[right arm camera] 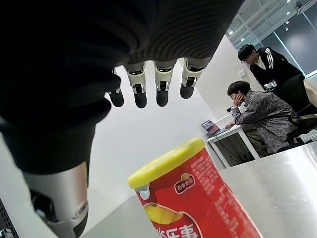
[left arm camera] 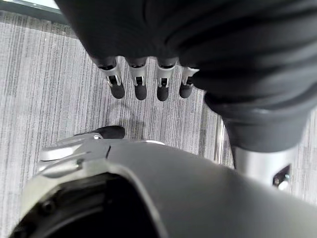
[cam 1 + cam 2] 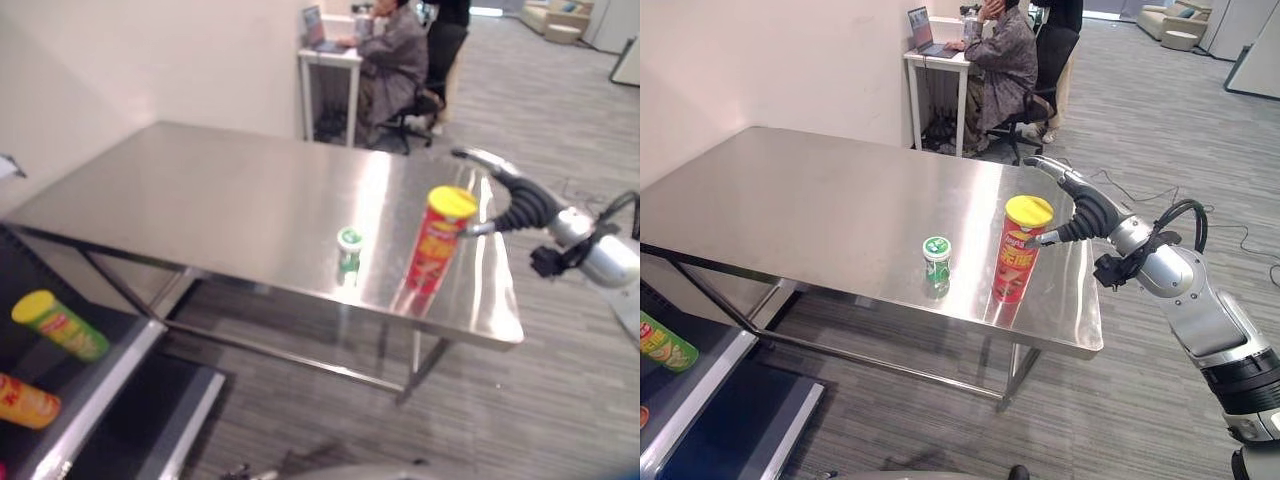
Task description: Put the goods on the table back onto the shelves and tidy them up.
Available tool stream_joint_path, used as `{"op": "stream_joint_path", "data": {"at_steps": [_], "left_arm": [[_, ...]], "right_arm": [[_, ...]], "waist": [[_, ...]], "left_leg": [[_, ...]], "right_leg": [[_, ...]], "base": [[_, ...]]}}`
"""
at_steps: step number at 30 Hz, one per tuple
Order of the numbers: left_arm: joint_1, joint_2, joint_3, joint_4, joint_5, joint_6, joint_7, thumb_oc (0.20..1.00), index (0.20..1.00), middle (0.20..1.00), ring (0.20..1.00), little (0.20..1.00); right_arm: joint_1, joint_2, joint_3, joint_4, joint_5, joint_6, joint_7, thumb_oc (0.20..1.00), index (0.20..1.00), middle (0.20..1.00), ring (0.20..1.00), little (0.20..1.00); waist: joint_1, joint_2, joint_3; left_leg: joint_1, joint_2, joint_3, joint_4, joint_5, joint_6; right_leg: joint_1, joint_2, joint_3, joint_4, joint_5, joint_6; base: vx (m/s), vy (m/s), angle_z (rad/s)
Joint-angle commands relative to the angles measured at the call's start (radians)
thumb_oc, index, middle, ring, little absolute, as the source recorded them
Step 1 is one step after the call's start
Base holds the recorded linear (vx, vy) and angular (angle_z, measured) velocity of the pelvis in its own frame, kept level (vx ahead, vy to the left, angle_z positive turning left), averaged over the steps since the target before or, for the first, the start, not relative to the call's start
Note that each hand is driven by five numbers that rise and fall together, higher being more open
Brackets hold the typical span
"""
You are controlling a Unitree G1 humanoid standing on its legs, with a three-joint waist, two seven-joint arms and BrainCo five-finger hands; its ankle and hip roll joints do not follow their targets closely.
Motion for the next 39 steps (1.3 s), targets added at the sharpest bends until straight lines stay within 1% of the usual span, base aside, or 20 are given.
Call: {"op": "stream_joint_path", "data": {"at_steps": [1, 11, 19, 23, 31, 39], "left_arm": [[-0.051, -0.024, -0.032, 0.005, 0.017, -0.011, -0.029, 1.000, 1.000, 1.000, 1.000, 1.000], [-0.050, -0.028, -0.024, 0.002, 0.007, -0.005, -0.051, 1.000, 1.000, 1.000, 1.000, 1.000], [-0.057, -0.027, -0.027, 0.010, 0.014, 0.001, -0.054, 1.000, 1.000, 1.000, 1.000, 1.000], [-0.061, -0.027, -0.037, 0.009, 0.017, 0.006, -0.055, 1.000, 1.000, 1.000, 1.000, 1.000], [-0.059, -0.025, -0.032, 0.009, 0.003, 0.007, -0.054, 1.000, 1.000, 1.000, 1.000, 1.000], [-0.058, -0.024, -0.023, 0.007, -0.001, 0.004, -0.057, 1.000, 1.000, 1.000, 1.000, 1.000]], "right_arm": [[-0.094, -0.032, 0.016, -0.014, 0.001, -0.017, 0.018, 1.000, 1.000, 1.000, 1.000, 1.000], [-0.082, -0.019, 0.045, 0.014, -0.031, 0.009, 0.060, 1.000, 1.000, 1.000, 1.000, 1.000], [-0.082, 0.016, 0.057, 0.061, -0.050, 0.025, 0.066, 1.000, 1.000, 1.000, 1.000, 1.000], [-0.114, 0.054, 0.089, 0.118, -0.065, 0.039, 0.059, 1.000, 1.000, 1.000, 1.000, 1.000], [-0.136, 0.097, 0.107, 0.147, -0.061, 0.040, 0.056, 1.000, 1.000, 1.000, 1.000, 1.000], [-0.124, 0.090, 0.110, 0.135, -0.071, 0.032, 0.076, 1.000, 1.000, 1.000, 1.000, 1.000]], "waist": [[0.049, 0.009, 0.033], [0.049, 0.012, 0.035], [0.051, 0.011, 0.034], [0.057, 0.011, 0.034], [0.065, 0.010, 0.036], [0.069, 0.008, 0.037]], "left_leg": [[-0.023, 0.011, -0.061, 0.007, -0.078, 0.004], [-0.023, 0.011, -0.066, 0.007, -0.079, 0.004], [-0.021, 0.010, -0.068, 0.007, -0.082, 0.004], [-0.020, 0.010, -0.071, 0.007, -0.082, 0.006], [-0.021, 0.006, -0.080, 0.007, -0.080, 0.009], [-0.019, 0.008, -0.085, 0.007, -0.080, 0.007]], "right_leg": [[0.024, -0.089, -0.002, 0.026, 0.058, 0.047], [0.031, -0.094, -0.012, 0.025, 0.055, 0.047], [0.035, -0.095, -0.016, 0.024, 0.053, 0.047], [0.038, -0.097, -0.018, 0.024, 0.051, 0.047], [0.042, -0.100, -0.022, 0.029, 0.049, 0.047], [0.047, -0.100, -0.028, 0.032, 0.046, 0.047]], "base": [[0.00, 0.000, 0.00], [0.00, 0.000, 0.00], [0.00, 0.000, 0.00], [0.00, 0.000, 0.00], [0.00, 0.000, 0.00], [0.00, 0.000, 0.00]]}}
